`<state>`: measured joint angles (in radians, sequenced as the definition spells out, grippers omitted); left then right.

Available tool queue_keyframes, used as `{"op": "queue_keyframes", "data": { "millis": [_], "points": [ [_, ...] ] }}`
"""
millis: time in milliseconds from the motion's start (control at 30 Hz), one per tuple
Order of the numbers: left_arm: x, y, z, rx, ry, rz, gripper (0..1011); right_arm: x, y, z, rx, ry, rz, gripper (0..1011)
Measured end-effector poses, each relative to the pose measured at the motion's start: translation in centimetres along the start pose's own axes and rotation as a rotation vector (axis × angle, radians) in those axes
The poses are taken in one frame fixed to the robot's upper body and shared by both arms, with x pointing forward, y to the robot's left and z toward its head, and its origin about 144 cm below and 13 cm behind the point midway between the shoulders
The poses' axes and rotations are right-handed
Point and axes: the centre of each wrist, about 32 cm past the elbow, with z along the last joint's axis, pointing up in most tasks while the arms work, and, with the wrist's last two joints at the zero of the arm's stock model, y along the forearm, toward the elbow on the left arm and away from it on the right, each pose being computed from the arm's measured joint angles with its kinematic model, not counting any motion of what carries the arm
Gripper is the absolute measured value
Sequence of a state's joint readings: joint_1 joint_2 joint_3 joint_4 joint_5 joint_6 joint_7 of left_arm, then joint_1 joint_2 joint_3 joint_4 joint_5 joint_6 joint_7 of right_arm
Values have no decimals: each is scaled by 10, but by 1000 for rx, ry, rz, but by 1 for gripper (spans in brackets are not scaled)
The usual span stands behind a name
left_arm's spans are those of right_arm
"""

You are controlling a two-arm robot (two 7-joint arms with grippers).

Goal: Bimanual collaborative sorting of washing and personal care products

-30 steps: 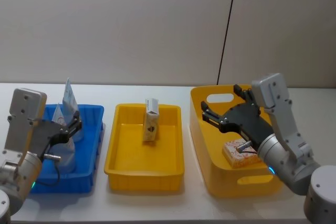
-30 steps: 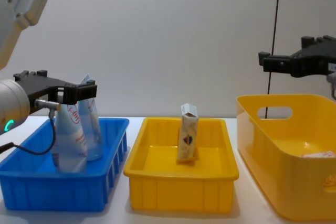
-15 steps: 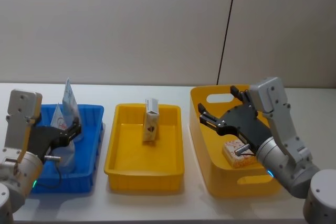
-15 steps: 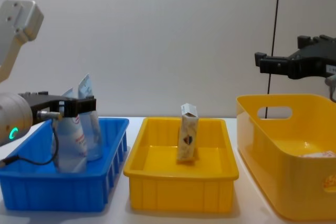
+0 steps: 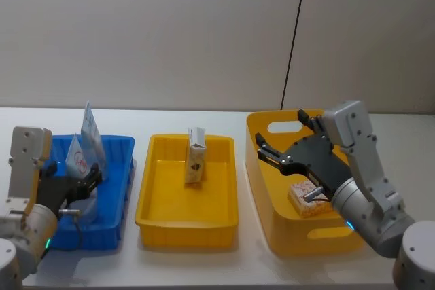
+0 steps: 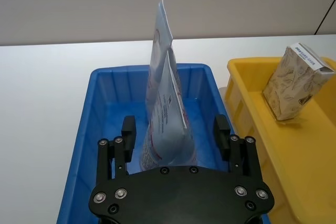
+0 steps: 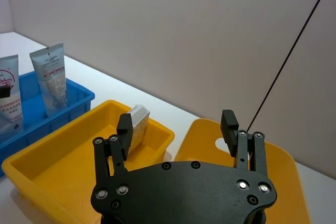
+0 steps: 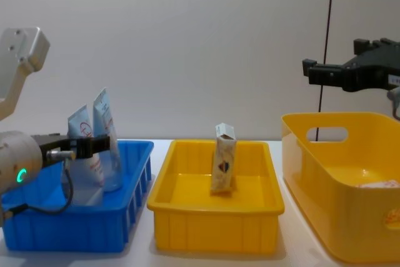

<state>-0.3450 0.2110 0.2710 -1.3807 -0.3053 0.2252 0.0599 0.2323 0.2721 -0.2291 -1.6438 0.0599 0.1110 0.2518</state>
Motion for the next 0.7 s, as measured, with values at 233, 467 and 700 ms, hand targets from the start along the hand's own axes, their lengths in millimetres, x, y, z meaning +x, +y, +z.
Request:
{"op": "queue_keyframes", "data": {
  "millis": [233, 467, 700],
  "points": [
    [-1, -6, -5, 14, 11, 15, 703, 0, -1, 1, 5, -1, 1, 1004],
    [-3, -12, -9, 13, 10, 31, 501, 0, -2, 2, 11, -2, 2, 1004],
    [-4, -18, -11, 8, 2, 46, 426, -1, -2, 2, 18, 0, 5, 1004]
  ]
}}
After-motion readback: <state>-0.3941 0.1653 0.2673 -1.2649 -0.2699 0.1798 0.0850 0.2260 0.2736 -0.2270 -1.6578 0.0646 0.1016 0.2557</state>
